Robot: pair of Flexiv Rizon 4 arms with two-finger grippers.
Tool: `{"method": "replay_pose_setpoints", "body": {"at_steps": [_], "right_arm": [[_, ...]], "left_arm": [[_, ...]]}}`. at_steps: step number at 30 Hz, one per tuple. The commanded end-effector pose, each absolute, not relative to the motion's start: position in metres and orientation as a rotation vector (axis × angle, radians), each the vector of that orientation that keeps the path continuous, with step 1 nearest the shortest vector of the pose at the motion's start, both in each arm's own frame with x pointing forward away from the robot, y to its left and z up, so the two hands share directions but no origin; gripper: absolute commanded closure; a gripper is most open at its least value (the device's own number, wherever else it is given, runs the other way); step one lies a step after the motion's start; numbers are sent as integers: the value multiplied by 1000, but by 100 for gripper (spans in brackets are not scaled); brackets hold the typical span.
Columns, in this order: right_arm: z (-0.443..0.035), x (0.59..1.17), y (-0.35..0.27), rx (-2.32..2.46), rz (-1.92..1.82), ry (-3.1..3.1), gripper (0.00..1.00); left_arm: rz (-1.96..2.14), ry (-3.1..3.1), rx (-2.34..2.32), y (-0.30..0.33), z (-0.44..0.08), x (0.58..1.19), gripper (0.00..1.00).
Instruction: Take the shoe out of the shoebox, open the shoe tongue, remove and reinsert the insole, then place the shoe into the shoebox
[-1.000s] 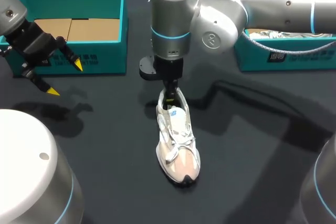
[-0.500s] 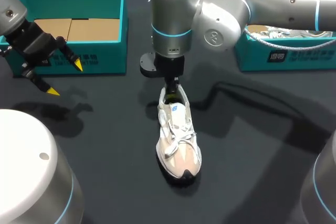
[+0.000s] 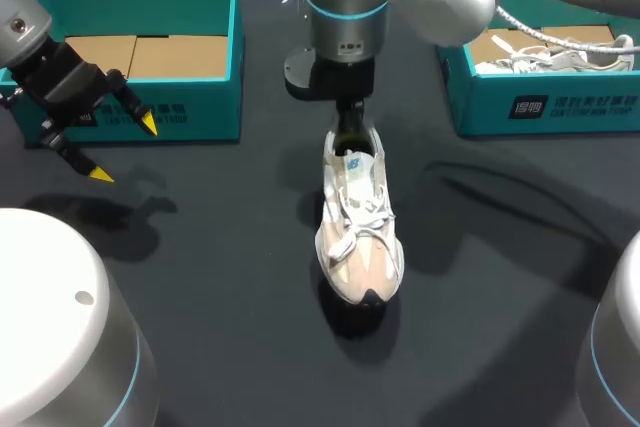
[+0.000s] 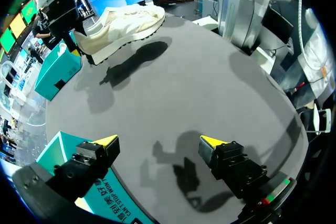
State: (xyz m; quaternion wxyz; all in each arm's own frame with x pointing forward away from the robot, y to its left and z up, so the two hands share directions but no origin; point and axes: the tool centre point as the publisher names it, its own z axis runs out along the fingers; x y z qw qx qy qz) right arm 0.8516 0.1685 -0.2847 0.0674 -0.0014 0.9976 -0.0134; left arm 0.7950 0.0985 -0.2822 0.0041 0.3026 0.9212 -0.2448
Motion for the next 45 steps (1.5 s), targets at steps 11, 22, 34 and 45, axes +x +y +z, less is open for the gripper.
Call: {"method": "replay_pose_setpoints", "body": {"at_steps": [11,22,34,45], "right_arm": [[-263,846,161,-8,-27,3003,100],[-203,902,111,-43,-7,2945,100],[-178,959,68,-80,-80,2898,100],[-178,959,68,-80,-80,2898,100]], "left_arm": [[-764,2886,949,99,-282,794,0],[-764,2886,949,99,-282,794,0],[-764,2886,949,99,-282,794,0],[-764,2886,949,99,-282,794,0]]}}
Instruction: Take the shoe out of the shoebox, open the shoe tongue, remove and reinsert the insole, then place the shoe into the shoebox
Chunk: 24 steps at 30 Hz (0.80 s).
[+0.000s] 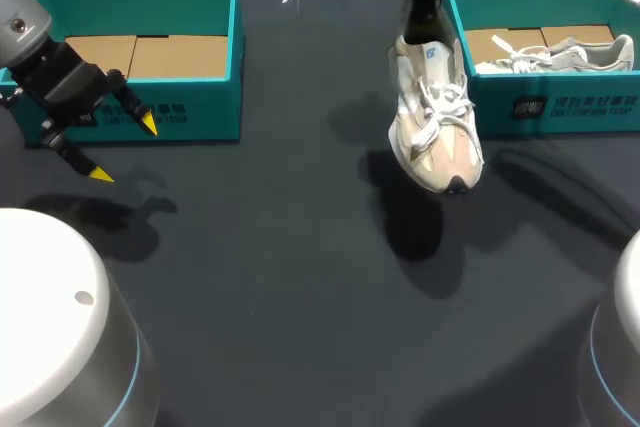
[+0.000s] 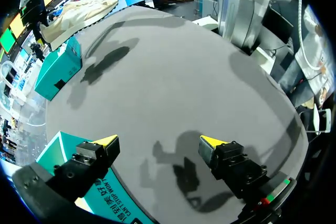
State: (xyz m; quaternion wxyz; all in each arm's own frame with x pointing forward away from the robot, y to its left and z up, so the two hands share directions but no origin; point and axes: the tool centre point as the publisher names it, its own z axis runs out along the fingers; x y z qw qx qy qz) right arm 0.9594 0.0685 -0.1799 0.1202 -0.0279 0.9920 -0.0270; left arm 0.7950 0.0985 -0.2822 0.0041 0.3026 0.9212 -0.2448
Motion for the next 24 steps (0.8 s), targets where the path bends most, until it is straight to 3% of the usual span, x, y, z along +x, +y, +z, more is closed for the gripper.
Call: {"method": "replay_pose_setpoints", "body": {"at_steps": [1,15,24], "right_arm": [[-178,959,68,-80,-80,2898,100],[-148,1020,20,-74,-120,2836,100],[-146,1023,17,-71,-123,2837,100]], "left_arm": [[-764,2886,949,99,-282,794,0],[-764,2886,949,99,-282,794,0],[-764,2886,949,99,-282,794,0]]}}
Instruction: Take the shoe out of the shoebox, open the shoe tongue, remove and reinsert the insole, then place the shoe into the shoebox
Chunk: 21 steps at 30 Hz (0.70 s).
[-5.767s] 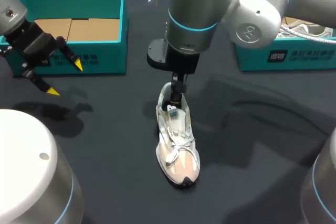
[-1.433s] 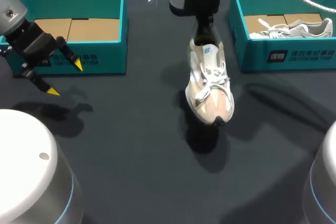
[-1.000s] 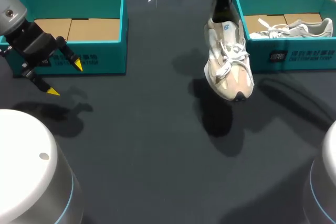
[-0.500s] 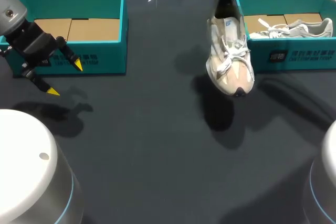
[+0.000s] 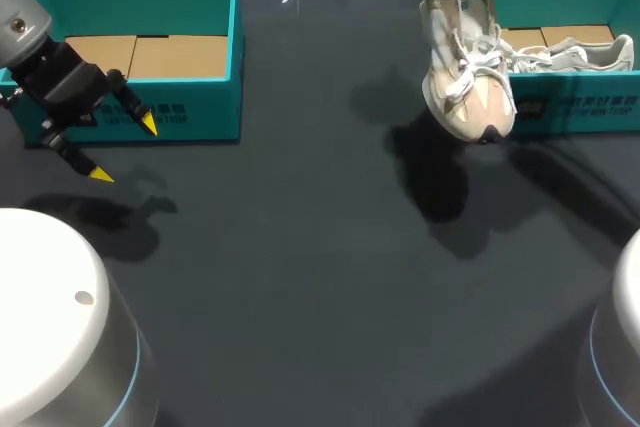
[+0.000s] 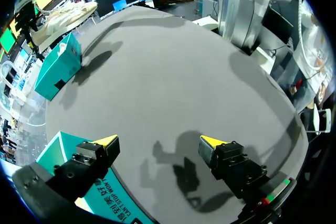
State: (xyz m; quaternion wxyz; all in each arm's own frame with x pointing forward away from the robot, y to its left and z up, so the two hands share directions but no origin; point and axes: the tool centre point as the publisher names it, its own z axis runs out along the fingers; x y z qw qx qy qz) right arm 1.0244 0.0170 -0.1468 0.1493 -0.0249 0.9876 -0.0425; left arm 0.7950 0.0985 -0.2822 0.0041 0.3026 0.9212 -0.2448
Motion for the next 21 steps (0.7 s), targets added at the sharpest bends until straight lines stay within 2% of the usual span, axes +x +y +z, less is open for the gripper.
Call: {"method": "replay_pose_setpoints", "body": {"at_steps": [1,21], "right_arm": [[-146,1023,17,-71,-123,2837,100],[-144,1027,16,-64,-129,2837,100]], "left_arm": [[-764,2886,949,99,-282,794,0],[-764,2886,949,99,-282,794,0]]}}
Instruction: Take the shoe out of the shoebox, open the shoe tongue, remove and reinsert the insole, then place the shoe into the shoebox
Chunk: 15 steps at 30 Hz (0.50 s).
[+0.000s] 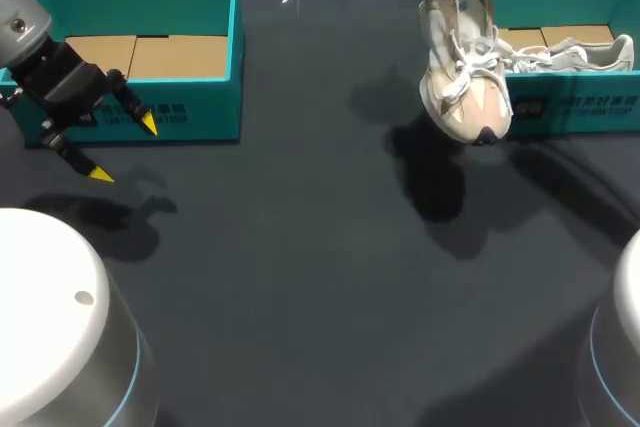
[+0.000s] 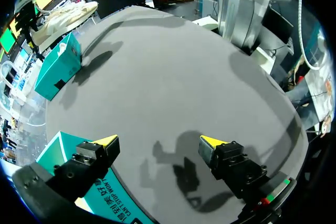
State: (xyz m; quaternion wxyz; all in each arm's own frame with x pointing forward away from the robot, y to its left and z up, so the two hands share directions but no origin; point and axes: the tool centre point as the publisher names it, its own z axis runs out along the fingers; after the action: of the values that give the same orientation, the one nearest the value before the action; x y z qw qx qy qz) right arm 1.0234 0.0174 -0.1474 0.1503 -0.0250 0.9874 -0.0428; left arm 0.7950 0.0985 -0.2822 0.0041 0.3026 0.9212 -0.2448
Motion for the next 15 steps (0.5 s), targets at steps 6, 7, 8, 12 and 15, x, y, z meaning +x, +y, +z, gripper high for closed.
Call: {"method": "replay_pose_setpoints", "body": {"at_steps": [6,7,8,12,15], "right_arm": [[-135,1046,4,-76,-207,2864,100],[-134,1049,0,-81,-212,2862,100],[-134,1053,-6,-88,-209,2863,100],[-134,1067,-30,-75,-219,2865,100],[-130,1075,-47,-68,-260,2860,100]], "left_arm": [[-764,2886,949,99,-282,794,0],[-764,2886,949,99,-282,794,0],[-764,2886,949,99,-282,794,0],[-764,2886,949,99,-282,794,0],[-764,2886,949,99,-282,794,0]]}}
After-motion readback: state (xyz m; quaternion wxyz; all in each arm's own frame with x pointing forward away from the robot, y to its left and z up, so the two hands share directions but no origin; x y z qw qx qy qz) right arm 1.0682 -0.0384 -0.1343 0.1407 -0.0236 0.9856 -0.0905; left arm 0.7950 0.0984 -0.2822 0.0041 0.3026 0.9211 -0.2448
